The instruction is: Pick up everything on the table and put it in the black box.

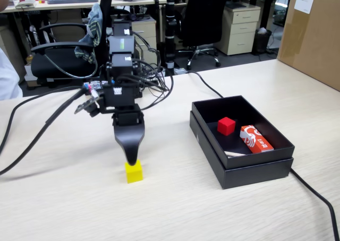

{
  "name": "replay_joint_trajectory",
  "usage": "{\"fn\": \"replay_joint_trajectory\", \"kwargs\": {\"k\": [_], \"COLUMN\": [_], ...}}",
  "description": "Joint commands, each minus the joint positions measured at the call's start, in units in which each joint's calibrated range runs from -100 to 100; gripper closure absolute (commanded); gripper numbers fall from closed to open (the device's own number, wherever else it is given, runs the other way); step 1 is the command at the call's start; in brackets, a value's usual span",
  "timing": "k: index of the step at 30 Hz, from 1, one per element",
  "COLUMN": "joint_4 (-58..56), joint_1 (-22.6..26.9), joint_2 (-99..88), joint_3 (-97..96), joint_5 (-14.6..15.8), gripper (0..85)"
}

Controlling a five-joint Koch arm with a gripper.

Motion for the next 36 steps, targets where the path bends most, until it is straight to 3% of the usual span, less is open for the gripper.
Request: {"fn": "replay_joint_trajectory", "kwargs": {"k": [1, 6, 9, 14, 20, 21, 22, 28, 36], "joint_4": [-0.06, -0.06, -0.06, -1.27, -2.05, -2.05, -2.05, -4.64, -4.64], "joint_1": [0.05, 0.1, 0.1, 0.1, -0.05, -0.1, -0.1, -0.1, 2.74], "joint_2": [1.36, 5.6, 7.44, 9.28, 10.54, 10.54, 10.54, 4.46, -30.77], "joint_3": [6.01, 7.28, 7.64, 9.1, 10.73, 10.82, 10.82, 9.28, -5.68], "joint_5": [-0.59, -0.59, -0.54, -0.54, -0.54, -0.54, -0.54, -0.54, 0.0], "gripper": [38.3, 38.4, 44.8, 45.8, 73.4, 82.3, 84.6, 84.6, 84.6]}}
